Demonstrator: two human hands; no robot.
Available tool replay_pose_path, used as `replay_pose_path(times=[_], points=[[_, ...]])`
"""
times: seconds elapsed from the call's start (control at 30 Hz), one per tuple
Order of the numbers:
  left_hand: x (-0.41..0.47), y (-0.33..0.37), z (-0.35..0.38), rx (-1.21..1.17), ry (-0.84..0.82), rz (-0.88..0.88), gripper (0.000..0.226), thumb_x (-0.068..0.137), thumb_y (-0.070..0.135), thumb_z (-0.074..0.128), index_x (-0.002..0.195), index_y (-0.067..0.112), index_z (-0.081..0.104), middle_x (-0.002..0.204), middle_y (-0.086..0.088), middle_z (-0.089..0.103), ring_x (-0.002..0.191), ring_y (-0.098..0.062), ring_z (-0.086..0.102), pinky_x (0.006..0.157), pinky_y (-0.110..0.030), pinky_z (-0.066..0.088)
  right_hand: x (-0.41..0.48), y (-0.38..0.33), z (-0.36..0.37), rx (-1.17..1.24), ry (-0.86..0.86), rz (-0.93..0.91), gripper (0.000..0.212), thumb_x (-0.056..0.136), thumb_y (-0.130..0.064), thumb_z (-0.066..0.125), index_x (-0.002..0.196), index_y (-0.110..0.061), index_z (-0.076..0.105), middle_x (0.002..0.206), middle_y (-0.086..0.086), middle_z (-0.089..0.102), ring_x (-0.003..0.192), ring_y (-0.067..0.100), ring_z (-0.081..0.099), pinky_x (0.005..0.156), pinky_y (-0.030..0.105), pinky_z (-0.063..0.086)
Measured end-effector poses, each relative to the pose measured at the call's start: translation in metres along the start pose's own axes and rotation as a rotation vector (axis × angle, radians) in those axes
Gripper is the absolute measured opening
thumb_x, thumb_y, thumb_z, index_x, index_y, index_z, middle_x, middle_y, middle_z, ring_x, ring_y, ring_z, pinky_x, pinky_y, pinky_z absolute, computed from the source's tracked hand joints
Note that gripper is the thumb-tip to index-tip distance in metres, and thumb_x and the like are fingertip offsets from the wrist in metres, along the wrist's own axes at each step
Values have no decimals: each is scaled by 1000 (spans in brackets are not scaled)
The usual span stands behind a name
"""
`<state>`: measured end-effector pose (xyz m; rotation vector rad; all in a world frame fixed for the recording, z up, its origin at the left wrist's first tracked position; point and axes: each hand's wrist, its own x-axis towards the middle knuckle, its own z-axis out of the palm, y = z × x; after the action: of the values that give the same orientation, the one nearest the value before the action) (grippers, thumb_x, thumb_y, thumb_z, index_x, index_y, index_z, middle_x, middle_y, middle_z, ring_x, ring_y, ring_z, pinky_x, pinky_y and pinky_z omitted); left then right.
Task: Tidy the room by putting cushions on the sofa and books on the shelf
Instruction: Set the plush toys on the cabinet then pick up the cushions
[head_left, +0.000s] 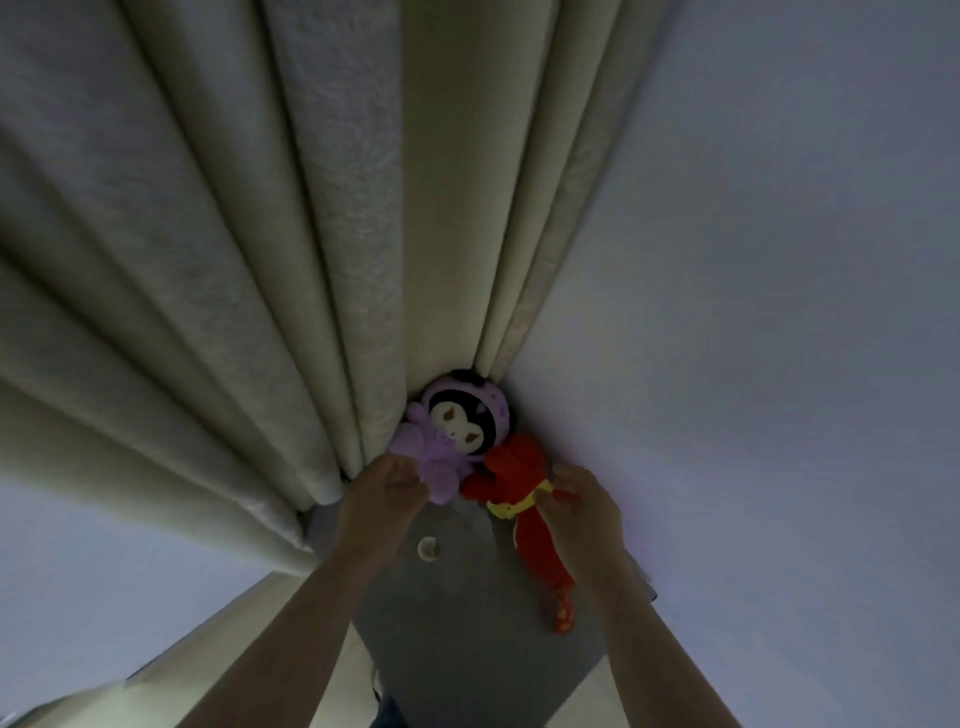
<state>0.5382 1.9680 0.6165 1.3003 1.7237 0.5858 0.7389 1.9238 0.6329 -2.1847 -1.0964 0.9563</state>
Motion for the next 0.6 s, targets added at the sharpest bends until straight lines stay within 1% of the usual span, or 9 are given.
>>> replay_pose_path(times=[0.1, 0.2, 0.27, 0.33, 0.37, 0.43, 0.47, 0.53, 0.6], points=[[-24, 9, -16, -6, 47, 48, 23, 85, 12, 67, 75, 29, 55, 77, 14, 58, 72, 2, 53, 61, -16, 40, -12, -8, -7, 21, -57, -49, 33, 89, -13, 64, 122, -12, 58, 101, -5, 66, 80, 10, 59, 69, 9, 42], [-48, 14, -22, -38, 125, 8, 26, 83, 10, 67, 75, 31, 56, 80, 15, 60, 79, -8, 59, 74, -23, 45, -19, -16, -20, 21, -143, -165, 29, 91, -8, 62, 119, -6, 60, 94, -7, 60, 80, 7, 50, 63, 1, 37], [-64, 13, -21, -65, 196, -10, 18, 82, 12, 69, 82, 28, 61, 82, 15, 63, 84, -12, 62, 70, -18, 43, -23, -20, -28, 19, -229, -228, 30, 91, -12, 62, 121, -7, 58, 93, -10, 54, 81, 3, 51, 64, 3, 37], [-84, 14, -19, -47, 270, -25, 15, 82, 13, 68, 88, 25, 62, 82, 15, 63, 80, -7, 60, 62, -13, 38, -27, -21, -35, 46, -295, -257, 35, 92, -17, 63, 125, -12, 56, 99, -10, 58, 84, -3, 55, 65, 2, 40], [-95, 15, -18, -56, 307, -43, 15, 82, 13, 68, 91, 23, 63, 83, 13, 63, 75, -4, 58, 60, -12, 37, -30, -22, -39, 51, -317, -271, 36, 91, -19, 63, 126, -13, 56, 104, -6, 61, 91, 1, 59, 69, 4, 43], [-120, 16, -13, -114, 371, -88, 17, 81, 11, 69, 95, 21, 64, 84, 9, 64, 71, 2, 58, 59, -11, 38, -38, -24, -45, 11, -368, -342, 36, 91, -20, 64, 125, -10, 57, 114, 1, 63, 106, 16, 61, 85, 19, 48], [-130, 15, -12, -145, 400, -101, 18, 80, 11, 70, 95, 20, 65, 85, 8, 66, 74, -1, 60, 61, -13, 40, -39, -25, -46, -3, -379, -380, 35, 91, -19, 65, 123, -9, 57, 114, 2, 62, 109, 18, 60, 90, 26, 48], [-154, 12, -11, -197, 453, -125, 18, 80, 10, 70, 95, 19, 65, 89, 6, 67, 80, -8, 64, 64, -17, 43, -46, -27, -47, -5, -421, -414, 34, 91, -16, 65, 123, -10, 57, 110, 1, 59, 105, 17, 58, 91, 28, 47], [-181, 7, -12, -253, 510, -137, 17, 82, 8, 69, 95, 18, 64, 91, 8, 67, 82, -6, 65, 66, -17, 46, -58, -28, -43, -8, -472, -441, 35, 91, -17, 64, 124, -13, 56, 108, 1, 59, 98, 14, 57, 87, 25, 46]])
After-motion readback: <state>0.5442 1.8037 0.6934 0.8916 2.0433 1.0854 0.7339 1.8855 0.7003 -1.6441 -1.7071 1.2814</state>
